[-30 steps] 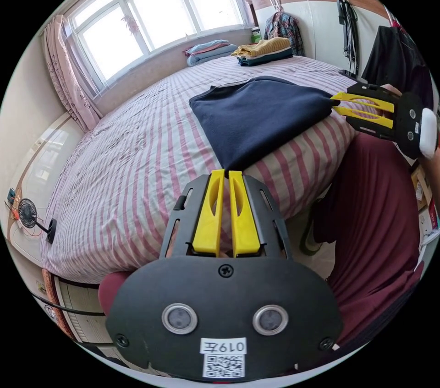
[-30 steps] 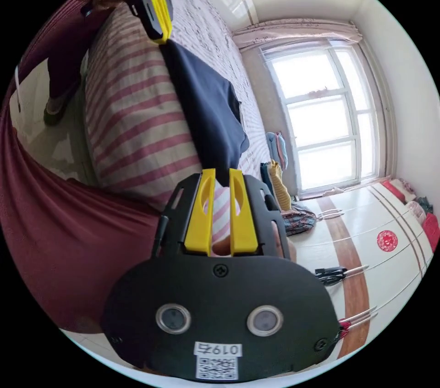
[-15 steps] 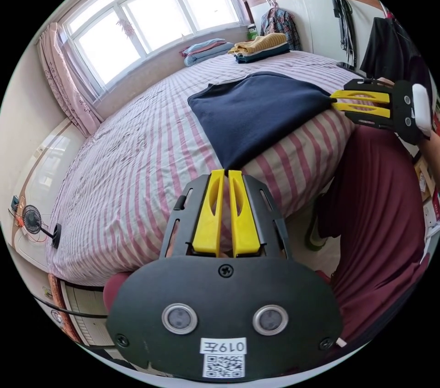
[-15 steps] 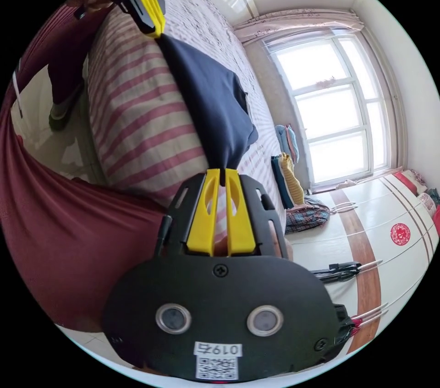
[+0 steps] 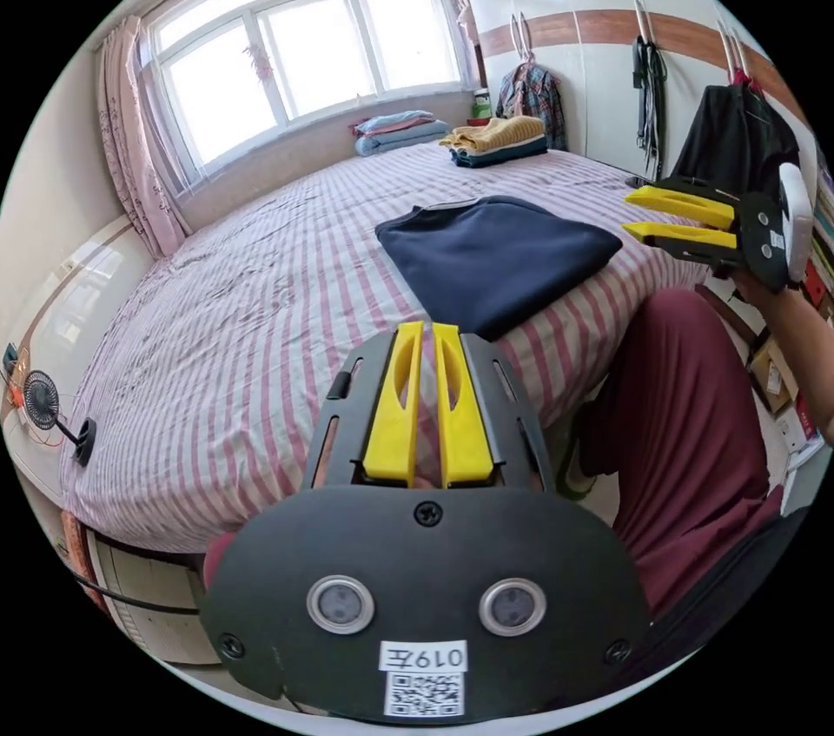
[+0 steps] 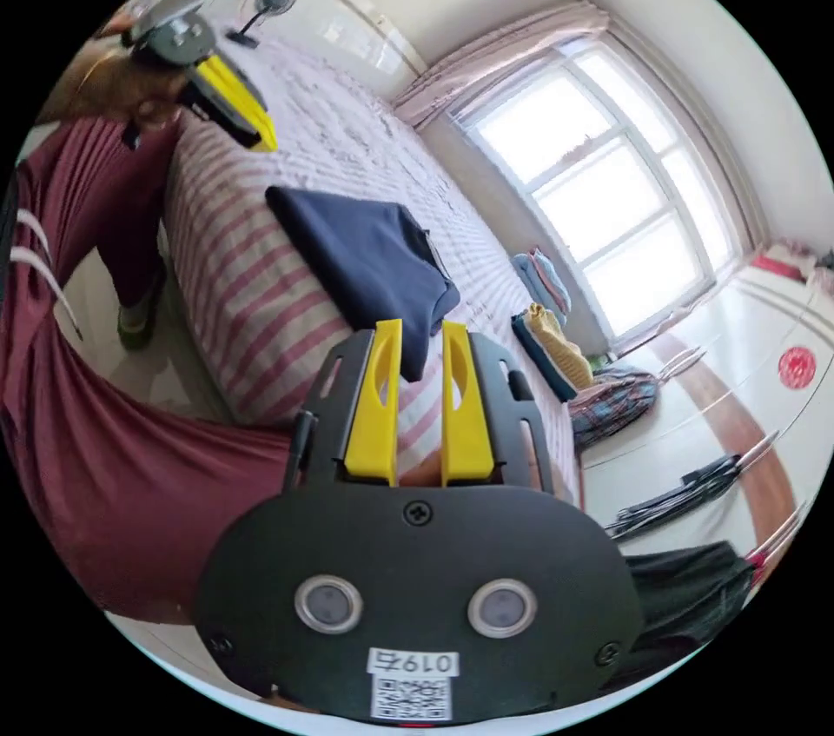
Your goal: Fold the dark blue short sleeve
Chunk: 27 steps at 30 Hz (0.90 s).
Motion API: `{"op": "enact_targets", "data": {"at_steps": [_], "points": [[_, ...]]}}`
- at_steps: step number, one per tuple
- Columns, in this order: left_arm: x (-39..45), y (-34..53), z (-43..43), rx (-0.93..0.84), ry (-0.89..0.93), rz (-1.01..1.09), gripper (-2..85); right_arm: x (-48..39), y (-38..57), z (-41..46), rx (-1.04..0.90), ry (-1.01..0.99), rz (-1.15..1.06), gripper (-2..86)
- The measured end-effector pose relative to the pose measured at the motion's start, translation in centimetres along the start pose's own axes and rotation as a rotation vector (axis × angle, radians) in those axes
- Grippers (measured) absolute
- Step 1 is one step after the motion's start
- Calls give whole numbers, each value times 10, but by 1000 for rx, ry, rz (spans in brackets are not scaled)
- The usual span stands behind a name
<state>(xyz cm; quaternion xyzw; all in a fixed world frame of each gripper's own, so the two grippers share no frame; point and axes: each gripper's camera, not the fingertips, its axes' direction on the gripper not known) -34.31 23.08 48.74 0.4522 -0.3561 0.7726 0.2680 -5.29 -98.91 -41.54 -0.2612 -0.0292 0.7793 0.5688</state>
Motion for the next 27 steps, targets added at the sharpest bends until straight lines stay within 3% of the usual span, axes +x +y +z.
{"op": "enact_targets", "data": {"at_steps": [4,10,14,16,18,21,27], "points": [[-64,-51,60,-96,167,-182,42,64,8,21,40,-109,267,4],[-132,-95,151,-258,350,-356,65,88,23,58,-52,-199,281,-6],[-178,-107,197,-303,479,-521,72,126,31,64,10,-269,395,13],[-192,-111,211,-305,520,-556,74,159,36,80,-1,-365,502,98],[-204,-116,224,-322,548,-578,75,179,38,94,-24,-415,548,125],[-224,-121,245,-326,638,-621,74,209,37,110,9,-436,581,109],[-254,-127,278,-359,714,-662,59,268,24,185,-137,-604,695,87]]}}
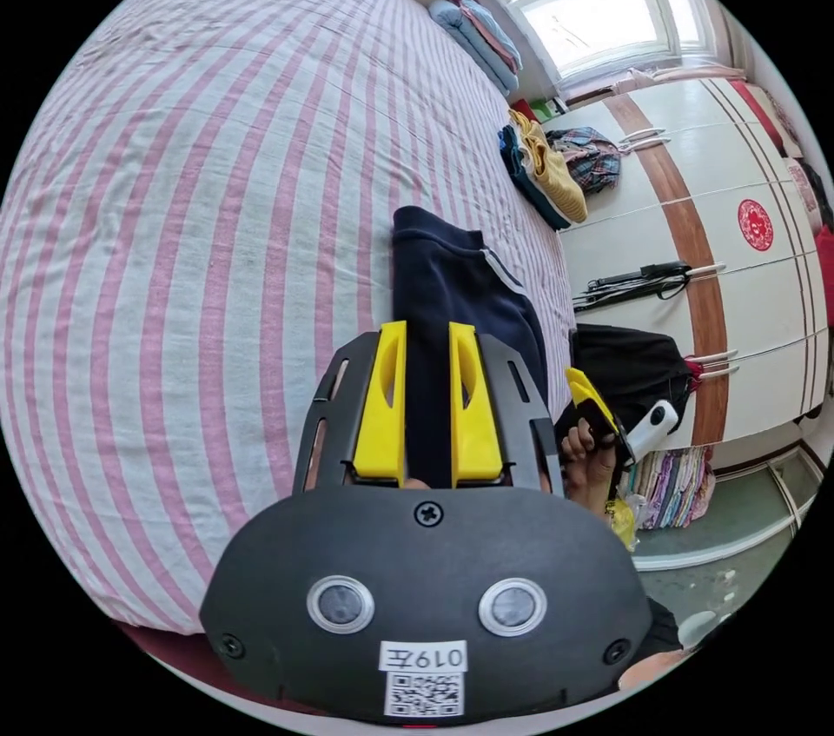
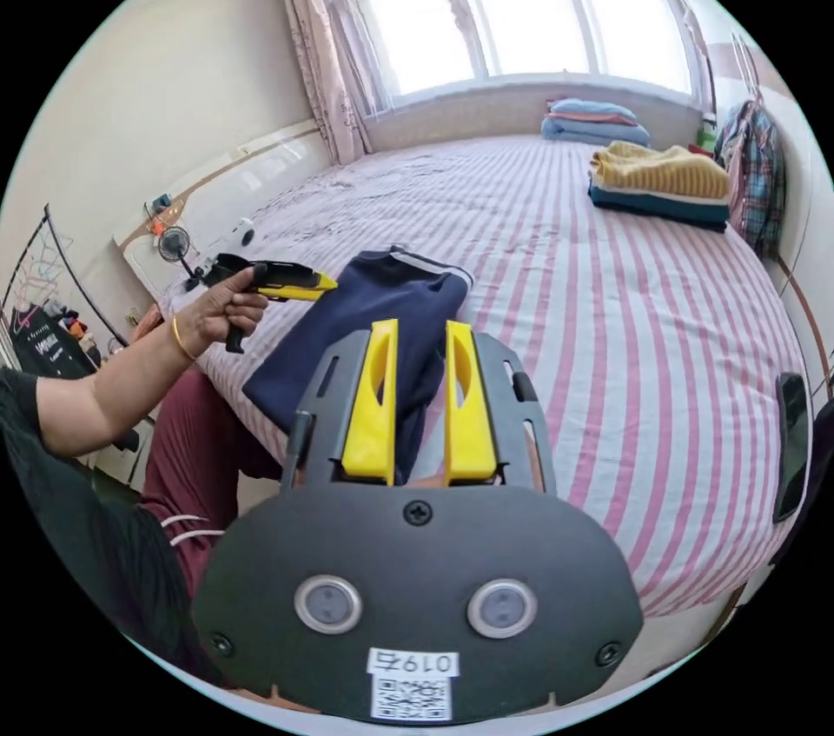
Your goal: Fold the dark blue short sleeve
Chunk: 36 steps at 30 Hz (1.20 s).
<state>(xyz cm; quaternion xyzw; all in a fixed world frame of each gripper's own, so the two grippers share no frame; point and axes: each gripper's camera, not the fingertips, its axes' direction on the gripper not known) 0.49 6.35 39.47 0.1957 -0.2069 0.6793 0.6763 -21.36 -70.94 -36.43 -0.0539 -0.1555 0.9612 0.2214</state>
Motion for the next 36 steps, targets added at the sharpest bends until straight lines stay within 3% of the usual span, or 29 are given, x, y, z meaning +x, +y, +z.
{"op": "enact_targets", "data": {"at_steps": [12,17,23,33,36], "points": [[-35,-31,-1,-22,21,-4,21,92,-42,32,-107,-167,281,0],[-37,-42,-1,-51,37,39,32,105,-46,42,-135,-202,314,16],[-42,-54,-30,26,86,53,54,119,-68,21,-107,-228,289,98],[-34,-100,7,-24,15,35,52,145,-126,58,-148,-291,377,93],[-35,-108,14,-36,24,21,38,153,-133,66,-151,-319,397,56]]}}
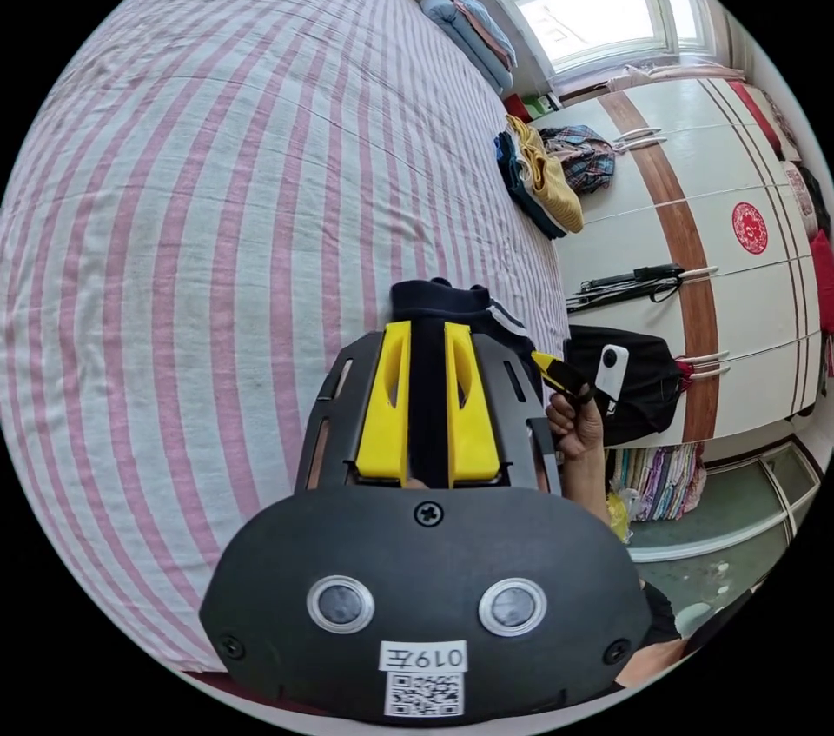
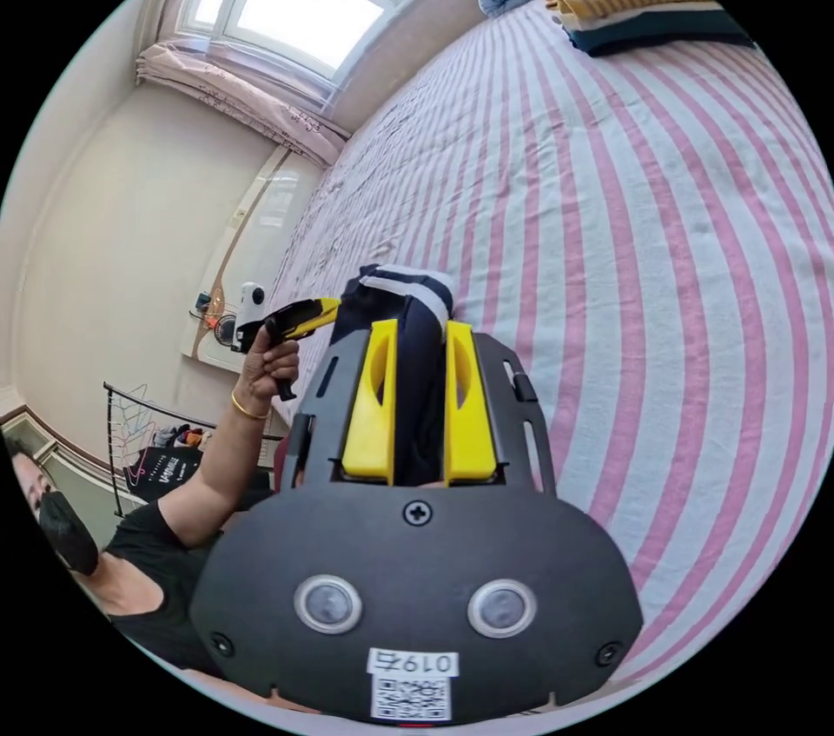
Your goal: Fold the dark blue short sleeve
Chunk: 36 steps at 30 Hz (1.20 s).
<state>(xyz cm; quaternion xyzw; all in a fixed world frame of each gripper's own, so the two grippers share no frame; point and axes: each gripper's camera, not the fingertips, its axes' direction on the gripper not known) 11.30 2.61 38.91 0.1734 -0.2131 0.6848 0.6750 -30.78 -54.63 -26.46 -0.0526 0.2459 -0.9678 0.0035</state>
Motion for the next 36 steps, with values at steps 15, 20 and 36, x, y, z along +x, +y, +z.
{"op": "enact_targets", "data": {"at_steps": [15,20,36], "points": [[-9,9,-12,0,109,26,41,18,0,-19,-5,-116,30,81],[-3,39,-27,-2,151,74,59,4,22,-40,-31,-121,-12,92],[4,112,-9,-43,73,65,42,17,52,-37,-40,-196,52,16]]}}
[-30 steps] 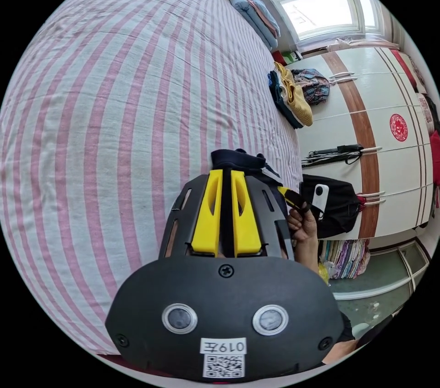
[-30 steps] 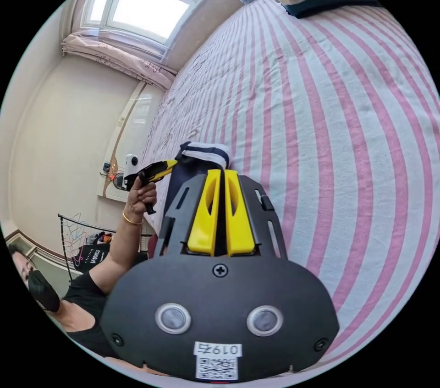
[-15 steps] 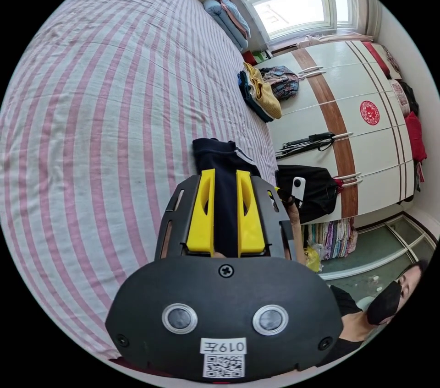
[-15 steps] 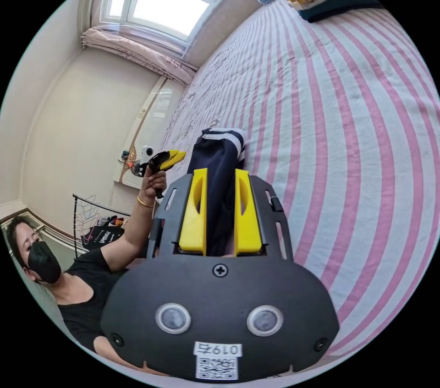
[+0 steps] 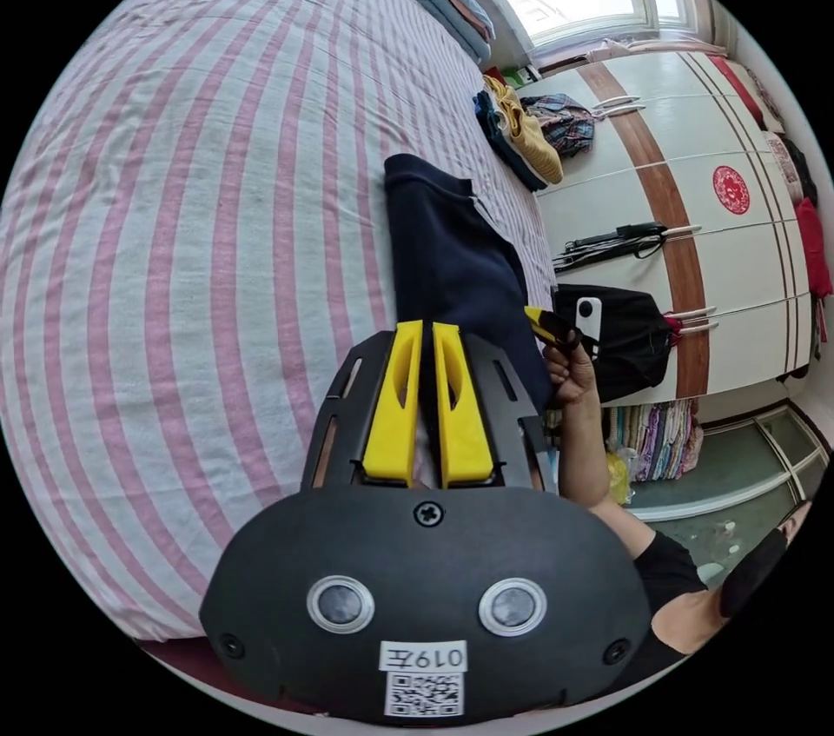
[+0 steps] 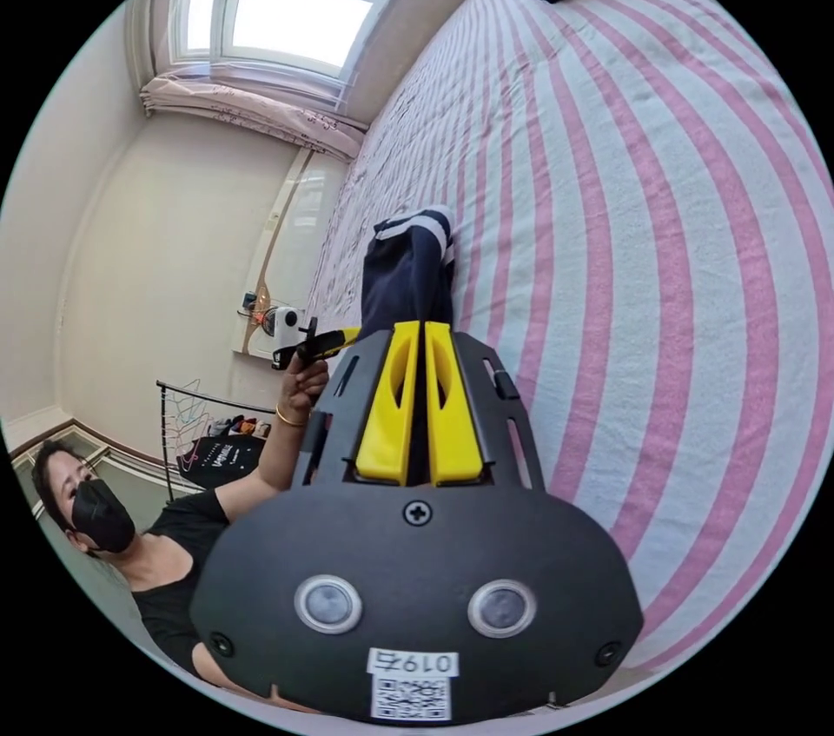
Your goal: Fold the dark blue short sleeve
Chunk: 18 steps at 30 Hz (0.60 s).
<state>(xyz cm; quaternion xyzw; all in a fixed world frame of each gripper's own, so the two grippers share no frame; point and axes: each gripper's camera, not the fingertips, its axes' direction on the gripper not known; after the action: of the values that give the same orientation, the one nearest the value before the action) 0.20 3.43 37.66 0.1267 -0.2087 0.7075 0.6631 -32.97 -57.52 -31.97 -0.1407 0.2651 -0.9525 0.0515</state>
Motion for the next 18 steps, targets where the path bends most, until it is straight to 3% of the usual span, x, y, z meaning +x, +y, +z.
{"op": "enact_targets", "data": {"at_steps": [7,12,18], "points": [[0,28,-17,-38,-23,6,86,-13,16,-9,-20,29,-60,55],[-5,37,-1,-95,68,-27,77,-4,23,-3,-23,-27,-35,50],[-22,54,-10,-47,111,-114,34,6,33,-6,0,-18,2,8]]}}
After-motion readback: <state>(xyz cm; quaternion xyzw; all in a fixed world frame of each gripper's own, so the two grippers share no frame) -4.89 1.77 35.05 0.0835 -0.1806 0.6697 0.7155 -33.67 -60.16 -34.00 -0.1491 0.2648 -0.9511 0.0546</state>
